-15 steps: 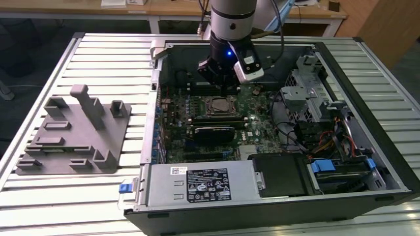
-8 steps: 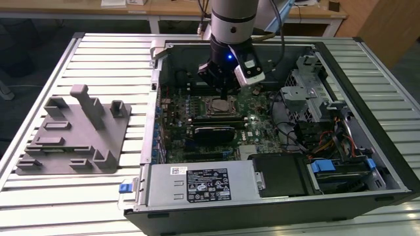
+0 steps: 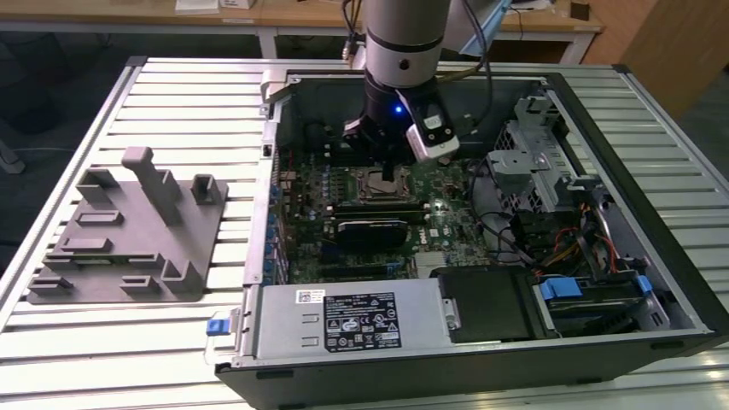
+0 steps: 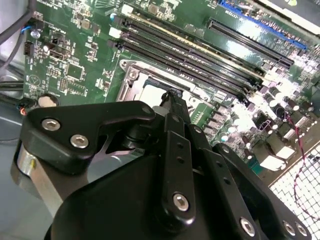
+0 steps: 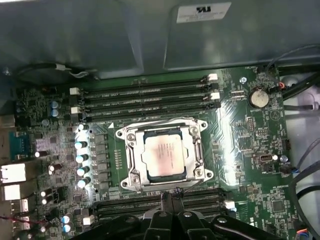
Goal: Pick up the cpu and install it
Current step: 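Install the second cpu locking lever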
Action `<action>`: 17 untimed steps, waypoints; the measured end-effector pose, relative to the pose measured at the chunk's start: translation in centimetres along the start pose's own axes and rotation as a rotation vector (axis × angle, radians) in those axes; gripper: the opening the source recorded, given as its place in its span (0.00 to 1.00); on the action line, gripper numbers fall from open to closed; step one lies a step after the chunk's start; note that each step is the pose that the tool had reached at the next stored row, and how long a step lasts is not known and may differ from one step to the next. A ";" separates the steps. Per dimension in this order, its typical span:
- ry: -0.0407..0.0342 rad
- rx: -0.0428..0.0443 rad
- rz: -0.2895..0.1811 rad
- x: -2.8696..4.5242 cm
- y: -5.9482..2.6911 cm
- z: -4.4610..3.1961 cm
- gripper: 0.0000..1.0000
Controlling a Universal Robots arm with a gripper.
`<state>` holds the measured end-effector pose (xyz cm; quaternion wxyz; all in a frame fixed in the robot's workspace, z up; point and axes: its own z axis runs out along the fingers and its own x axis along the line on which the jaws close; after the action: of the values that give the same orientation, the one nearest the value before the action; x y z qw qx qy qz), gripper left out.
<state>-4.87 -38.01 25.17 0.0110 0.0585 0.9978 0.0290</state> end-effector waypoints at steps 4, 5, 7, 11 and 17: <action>0.0002 0.0001 -0.001 0.36 -0.18 0.28 0.11; 0.0003 0.0003 -0.002 0.47 -0.26 0.34 0.11; 0.0002 0.0000 -0.003 0.63 -0.50 0.48 0.11; 0.0005 -0.0007 -0.005 0.73 -1.21 0.78 0.11; 0.0019 -0.0114 -0.008 1.14 -1.50 1.30 0.11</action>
<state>-6.14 -39.29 23.76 0.0105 0.0545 0.9979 0.0347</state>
